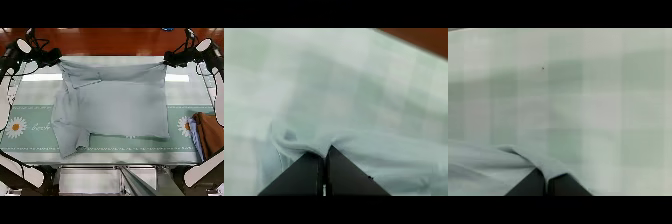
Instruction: Fold the shirts.
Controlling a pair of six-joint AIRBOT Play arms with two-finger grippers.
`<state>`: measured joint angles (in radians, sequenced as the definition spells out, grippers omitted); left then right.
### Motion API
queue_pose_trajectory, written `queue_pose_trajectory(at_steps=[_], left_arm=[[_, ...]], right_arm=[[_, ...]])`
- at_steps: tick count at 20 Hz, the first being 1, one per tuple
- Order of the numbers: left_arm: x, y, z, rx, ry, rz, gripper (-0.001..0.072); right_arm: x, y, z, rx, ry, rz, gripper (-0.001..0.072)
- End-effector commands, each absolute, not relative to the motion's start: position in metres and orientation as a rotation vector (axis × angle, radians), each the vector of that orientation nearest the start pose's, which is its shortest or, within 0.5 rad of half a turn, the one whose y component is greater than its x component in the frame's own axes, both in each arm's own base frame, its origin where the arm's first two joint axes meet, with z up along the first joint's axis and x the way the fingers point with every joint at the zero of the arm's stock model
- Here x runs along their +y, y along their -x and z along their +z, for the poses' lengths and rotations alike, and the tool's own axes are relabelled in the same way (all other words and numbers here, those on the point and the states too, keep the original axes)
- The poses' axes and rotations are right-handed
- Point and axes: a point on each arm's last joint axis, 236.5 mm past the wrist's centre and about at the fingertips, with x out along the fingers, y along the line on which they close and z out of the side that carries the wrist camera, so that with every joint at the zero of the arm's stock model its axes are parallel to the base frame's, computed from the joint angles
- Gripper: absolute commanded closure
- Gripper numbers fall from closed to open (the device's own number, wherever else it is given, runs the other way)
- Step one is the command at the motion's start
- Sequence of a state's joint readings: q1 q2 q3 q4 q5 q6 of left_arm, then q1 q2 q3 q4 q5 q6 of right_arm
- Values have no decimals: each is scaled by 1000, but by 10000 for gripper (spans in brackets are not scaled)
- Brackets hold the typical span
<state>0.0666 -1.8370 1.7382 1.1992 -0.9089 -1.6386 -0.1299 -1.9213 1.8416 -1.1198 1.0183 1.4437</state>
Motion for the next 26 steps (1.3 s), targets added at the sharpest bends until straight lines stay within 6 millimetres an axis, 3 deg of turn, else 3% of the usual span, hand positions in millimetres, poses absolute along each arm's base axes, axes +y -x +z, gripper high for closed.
queue_pose_trajectory(at_steps=[1,6,10,12,18,24,25,26], left_arm=[[-46,-553,-14,1127,406,-193,688],[-42,-511,-28,1299,349,-269,688],[-40,-486,-34,1406,348,-293,689],[-32,-475,-39,1455,304,-280,688],[-15,-461,-53,1532,239,-233,688],[-24,-445,-74,1638,282,-235,688],[-24,-439,-76,1675,303,-209,633],[-23,-431,-77,1712,317,-198,410]], right_arm=[[10,-557,-24,1170,-421,196,677],[10,-514,-20,1323,-394,260,677],[17,-480,-40,1466,-411,287,677],[10,-468,-48,1520,-381,265,677],[-19,-450,-59,1605,-302,148,677],[6,-453,-71,1619,-371,239,676],[7,-452,-75,1632,-378,234,616],[9,-450,-77,1644,-389,224,394]])
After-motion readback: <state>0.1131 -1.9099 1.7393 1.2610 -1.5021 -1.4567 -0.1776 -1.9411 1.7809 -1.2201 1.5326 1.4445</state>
